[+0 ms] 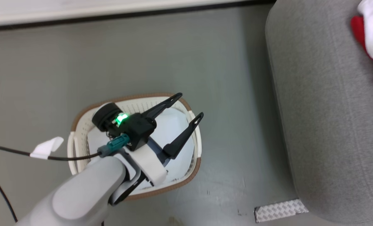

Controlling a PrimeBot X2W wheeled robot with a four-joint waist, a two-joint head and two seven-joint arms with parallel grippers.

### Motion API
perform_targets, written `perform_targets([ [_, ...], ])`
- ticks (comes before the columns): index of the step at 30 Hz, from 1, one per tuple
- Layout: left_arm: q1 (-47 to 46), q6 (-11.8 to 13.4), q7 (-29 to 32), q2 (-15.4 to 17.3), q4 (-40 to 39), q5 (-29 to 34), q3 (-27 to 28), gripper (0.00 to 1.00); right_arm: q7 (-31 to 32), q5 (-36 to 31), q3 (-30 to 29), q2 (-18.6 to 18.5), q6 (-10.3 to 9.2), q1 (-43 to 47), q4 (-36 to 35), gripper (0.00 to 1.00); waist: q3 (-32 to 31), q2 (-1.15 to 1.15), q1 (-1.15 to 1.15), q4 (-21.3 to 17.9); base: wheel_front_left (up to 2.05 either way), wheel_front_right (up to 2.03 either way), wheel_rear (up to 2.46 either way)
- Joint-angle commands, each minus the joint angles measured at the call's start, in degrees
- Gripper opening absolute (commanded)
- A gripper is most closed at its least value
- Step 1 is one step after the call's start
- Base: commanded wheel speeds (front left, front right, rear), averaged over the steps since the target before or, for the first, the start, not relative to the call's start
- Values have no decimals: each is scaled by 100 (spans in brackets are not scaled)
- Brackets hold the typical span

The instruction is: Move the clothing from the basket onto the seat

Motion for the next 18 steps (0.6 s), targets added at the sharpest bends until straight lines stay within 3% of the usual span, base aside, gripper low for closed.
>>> perform_targets([
  [1, 95, 8, -35, -3, 35, -57, 16, 100, 71, 31, 16, -49, -15, 116, -37, 100, -296, 0, -1, -29, 0, 0, 0],
  [10, 727, 207, -155, 55, 246, -363, 214, 100, 938, 222, 199, 8, -15, 947, -1314, 100, -1233, 0, -1, -148, 0, 0, 0],
  [18, 1184, 439, -199, -1, 258, -591, 649, 100, 954, -7, 230, 276, -15, 1475, -3078, 100, -1946, 0, -1, 120, 0, 0, 0],
])
